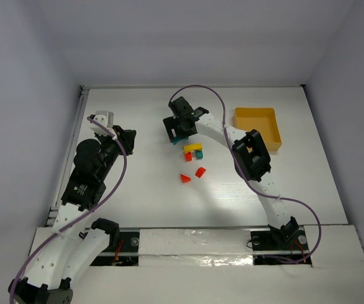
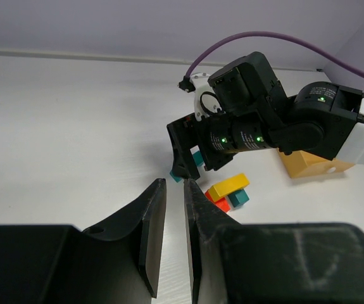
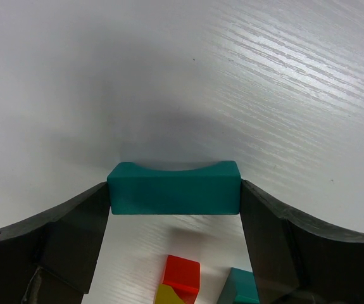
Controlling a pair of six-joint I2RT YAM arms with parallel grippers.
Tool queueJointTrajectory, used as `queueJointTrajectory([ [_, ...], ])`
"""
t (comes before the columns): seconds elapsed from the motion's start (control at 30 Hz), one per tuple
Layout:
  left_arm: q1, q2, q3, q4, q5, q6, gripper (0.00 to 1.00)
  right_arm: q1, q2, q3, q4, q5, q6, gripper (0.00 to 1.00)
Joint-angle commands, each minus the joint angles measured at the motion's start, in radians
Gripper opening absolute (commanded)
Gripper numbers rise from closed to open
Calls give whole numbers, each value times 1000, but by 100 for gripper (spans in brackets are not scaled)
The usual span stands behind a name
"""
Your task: Build the wood block tower
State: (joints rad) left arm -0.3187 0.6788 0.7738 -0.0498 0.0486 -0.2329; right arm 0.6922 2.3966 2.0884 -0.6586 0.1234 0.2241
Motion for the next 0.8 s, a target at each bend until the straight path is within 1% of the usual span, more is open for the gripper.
queueJointTrajectory([
  [0.0,3,-5,5,42,10,3,15,-3,-13,44,7,10,-11,83],
  [0.07,3,-5,5,44,10,1,15,-3,-16,44,5,16,-11,81],
  [0.2,3,-4,5,44,10,3,15,-3,-42,32,30,33,9,80],
  [0.43,3,-7,5,44,8,3,15,-13,-134,41,60,45,49,80],
  [0.53,3,-7,5,42,10,3,15,-13,-204,24,54,39,54,80],
  [0.57,3,-7,7,42,10,3,15,-13,-261,-16,62,32,54,80],
  [0.67,3,-13,5,42,11,3,15,-13,-361,-115,86,-7,49,80],
  [0.7,3,-16,5,44,13,3,15,-13,-419,-179,86,-14,47,81],
  [0.77,3,-19,5,44,14,3,15,-4,-480,-253,88,-11,50,81],
])
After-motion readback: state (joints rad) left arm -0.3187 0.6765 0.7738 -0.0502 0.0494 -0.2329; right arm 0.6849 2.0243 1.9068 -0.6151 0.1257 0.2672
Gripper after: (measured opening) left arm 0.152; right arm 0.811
